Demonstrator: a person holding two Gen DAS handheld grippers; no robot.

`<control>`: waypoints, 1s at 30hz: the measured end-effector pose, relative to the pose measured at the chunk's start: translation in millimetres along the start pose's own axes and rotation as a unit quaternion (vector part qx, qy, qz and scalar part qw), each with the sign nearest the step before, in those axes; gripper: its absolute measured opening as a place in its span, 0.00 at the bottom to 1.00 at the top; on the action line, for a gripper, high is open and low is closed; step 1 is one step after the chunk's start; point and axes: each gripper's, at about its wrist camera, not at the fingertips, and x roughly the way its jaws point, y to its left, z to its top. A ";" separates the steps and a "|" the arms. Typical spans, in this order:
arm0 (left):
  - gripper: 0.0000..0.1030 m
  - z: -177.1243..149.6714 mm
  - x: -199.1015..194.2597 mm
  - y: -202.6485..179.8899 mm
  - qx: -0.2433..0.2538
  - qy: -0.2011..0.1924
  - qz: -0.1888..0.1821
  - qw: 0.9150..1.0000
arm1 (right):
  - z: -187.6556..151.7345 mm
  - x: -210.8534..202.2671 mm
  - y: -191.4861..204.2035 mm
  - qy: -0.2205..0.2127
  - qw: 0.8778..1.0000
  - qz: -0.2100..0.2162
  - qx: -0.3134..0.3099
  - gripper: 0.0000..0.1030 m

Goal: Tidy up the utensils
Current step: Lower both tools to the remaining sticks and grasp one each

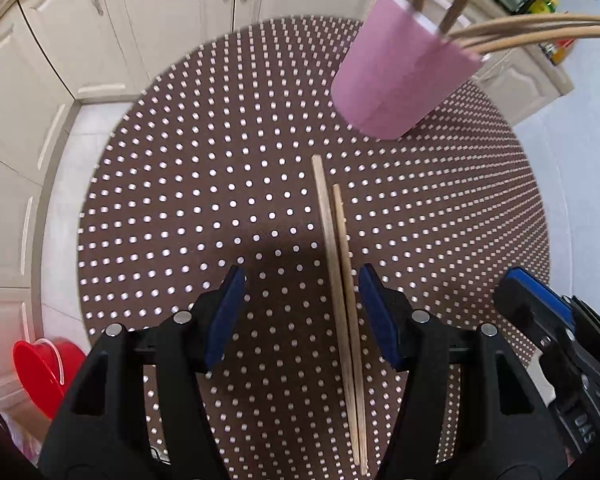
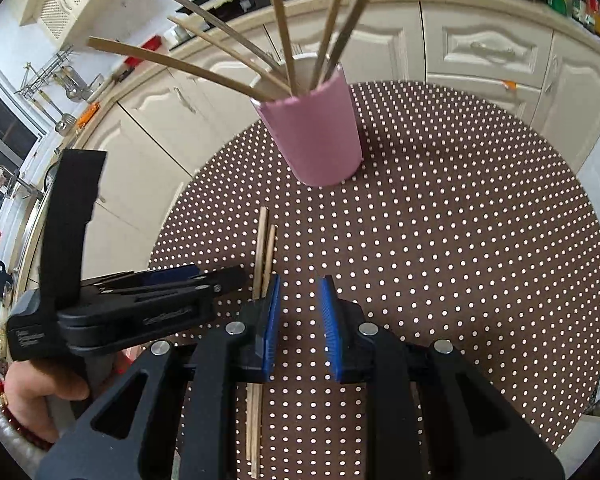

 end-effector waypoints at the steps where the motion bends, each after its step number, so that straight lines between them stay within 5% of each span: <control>1: 0.57 2.1 5.7 -0.3 0.002 0.003 0.005 1.000 | 1.1 4.1 -2.6 0.006 1.000 0.002 0.002 0.18; 13: 0.55 22.8 28.6 -10.6 0.051 0.009 0.051 0.997 | 19.0 37.8 -3.9 0.052 0.998 0.023 0.005 0.18; 30: 0.20 20.6 18.0 37.8 0.034 0.028 0.006 0.999 | 38.4 97.4 37.9 0.158 0.987 0.028 -0.016 0.18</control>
